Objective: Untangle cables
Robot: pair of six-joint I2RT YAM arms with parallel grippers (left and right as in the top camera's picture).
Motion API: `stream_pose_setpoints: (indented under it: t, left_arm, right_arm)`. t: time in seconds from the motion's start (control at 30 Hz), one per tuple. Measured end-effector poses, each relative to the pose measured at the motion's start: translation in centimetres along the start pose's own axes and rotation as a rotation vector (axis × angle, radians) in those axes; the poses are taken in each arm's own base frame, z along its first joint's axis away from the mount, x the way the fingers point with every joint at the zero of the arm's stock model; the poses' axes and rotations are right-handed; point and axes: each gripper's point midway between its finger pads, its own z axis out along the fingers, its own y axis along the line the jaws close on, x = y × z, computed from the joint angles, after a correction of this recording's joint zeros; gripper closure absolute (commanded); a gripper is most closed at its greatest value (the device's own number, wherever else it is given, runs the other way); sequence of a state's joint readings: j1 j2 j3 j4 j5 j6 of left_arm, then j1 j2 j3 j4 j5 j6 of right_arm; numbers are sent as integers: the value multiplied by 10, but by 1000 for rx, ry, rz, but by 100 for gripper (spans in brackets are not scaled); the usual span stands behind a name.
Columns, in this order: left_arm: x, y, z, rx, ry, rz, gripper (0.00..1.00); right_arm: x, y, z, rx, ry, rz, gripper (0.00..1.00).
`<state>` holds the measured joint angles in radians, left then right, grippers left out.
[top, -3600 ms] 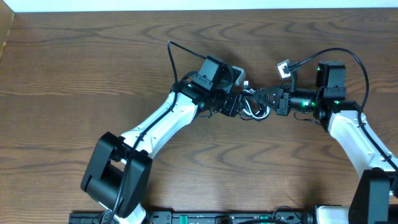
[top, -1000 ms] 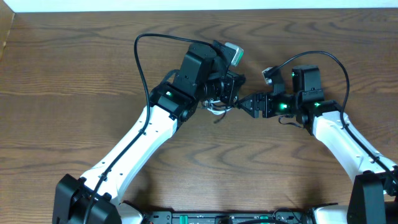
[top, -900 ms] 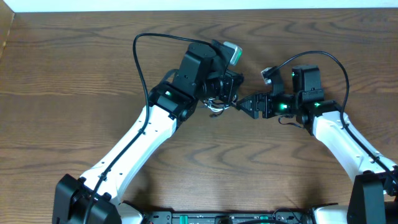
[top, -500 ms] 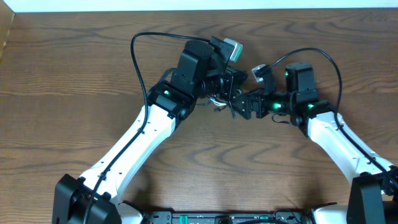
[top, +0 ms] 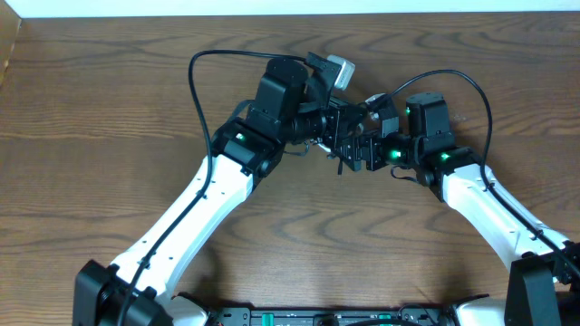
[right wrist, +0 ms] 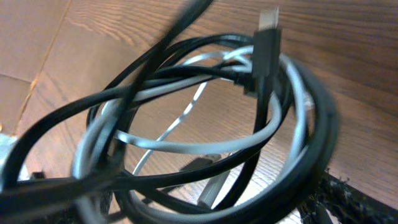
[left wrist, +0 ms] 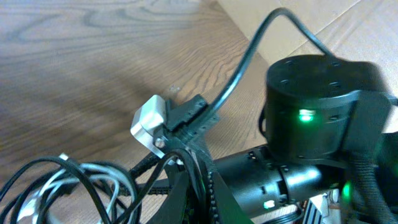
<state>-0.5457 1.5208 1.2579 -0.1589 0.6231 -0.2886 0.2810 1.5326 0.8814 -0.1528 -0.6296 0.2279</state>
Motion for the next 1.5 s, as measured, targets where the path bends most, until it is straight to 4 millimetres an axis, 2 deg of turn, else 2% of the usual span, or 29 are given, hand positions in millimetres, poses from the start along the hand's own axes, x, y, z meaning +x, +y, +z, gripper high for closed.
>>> stream_pose_setpoints:
  t: [0.03, 0.07, 0.1, 0.13, 0.27, 0.4, 0.53, 0.63, 0.67, 0.7, 0.77, 0.8, 0.97, 1.07, 1.33, 1.5]
  left_arm:
    - [-1, -1, -1, 1, -3, 2, 92]
    - [-3, -3, -3, 4, -10, 7, 92]
    - [-5, -6, -6, 6, -17, 11, 92]
    - [-7, -9, -9, 9, -24, 17, 92]
    - [-16, -17, -22, 16, -58, 35, 92]
    - [-26, -20, -39, 11, -99, 46, 92]
    - [-34, -14, -55, -15, -129, 38, 92]
    - [-36, -6, -63, -37, -134, 23, 92]
    - [-35, -4, -64, -43, -131, 17, 92]
    - [-34, -2, -65, -48, -128, 13, 92]
    - [-32, 1, -65, -56, -119, 9, 92]
    - [-32, 1, -65, -57, -117, 10, 92]
    - [-29, 2, -65, -62, -108, 19, 92]
    - [-26, 4, -65, -66, -97, 16, 92]
    - [-21, 5, -65, -73, -76, 23, 92]
    - [-20, 6, -65, -75, -72, 19, 92]
  right_arm:
    - [0, 0, 0, 2, 0, 3, 38]
    - [0, -2, 0, 9, -2, 1, 61]
    - [-1, -2, 0, 14, -4, 0, 89]
    - [-1, -3, 0, 17, -4, 3, 99]
    - [-1, -8, 0, 45, -6, 9, 99]
    - [4, -22, -1, 125, 2, 46, 99]
    - [9, -42, -6, 234, 8, 100, 99]
    - [8, -50, -9, 267, 0, 116, 99]
    - [7, -50, -9, 264, -3, 116, 98]
    - [6, -50, -10, 256, -4, 111, 85]
    - [5, -40, -7, 199, 1, 82, 31]
    - [5, -35, -6, 169, 4, 65, 25]
    - [-1, -7, -4, 9, -5, -21, 11]
    - [-10, 1, -4, -30, -36, -49, 11]
    - [-35, -20, -15, 25, -139, 81, 9]
    - [-50, -26, -19, 51, -202, 154, 8]
